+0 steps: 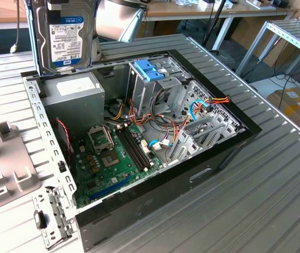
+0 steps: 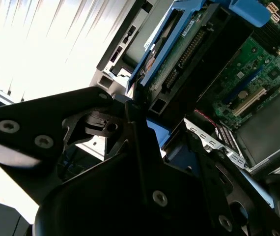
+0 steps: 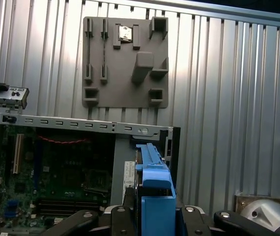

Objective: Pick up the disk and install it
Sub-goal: 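Pick up the disk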

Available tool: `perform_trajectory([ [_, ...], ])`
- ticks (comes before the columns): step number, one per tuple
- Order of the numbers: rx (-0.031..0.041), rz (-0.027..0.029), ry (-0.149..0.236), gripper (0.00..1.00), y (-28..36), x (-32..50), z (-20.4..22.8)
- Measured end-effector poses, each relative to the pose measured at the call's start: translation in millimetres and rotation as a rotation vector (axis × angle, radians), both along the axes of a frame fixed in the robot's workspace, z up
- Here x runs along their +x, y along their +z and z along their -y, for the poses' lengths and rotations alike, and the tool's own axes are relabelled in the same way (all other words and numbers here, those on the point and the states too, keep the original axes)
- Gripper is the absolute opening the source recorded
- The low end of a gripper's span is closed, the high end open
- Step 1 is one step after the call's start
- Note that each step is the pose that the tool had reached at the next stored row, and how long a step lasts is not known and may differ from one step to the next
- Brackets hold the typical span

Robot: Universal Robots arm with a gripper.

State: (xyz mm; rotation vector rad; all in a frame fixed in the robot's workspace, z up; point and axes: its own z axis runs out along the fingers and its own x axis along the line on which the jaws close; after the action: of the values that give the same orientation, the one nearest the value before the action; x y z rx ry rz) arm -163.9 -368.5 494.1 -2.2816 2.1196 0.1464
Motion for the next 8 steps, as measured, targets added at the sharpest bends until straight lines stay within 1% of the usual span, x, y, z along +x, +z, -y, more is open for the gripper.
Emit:
perform_trajectory([
  [8, -0.0001, 0.0, 0.0, 0.37, -0.3, 1.6, 5.9],
])
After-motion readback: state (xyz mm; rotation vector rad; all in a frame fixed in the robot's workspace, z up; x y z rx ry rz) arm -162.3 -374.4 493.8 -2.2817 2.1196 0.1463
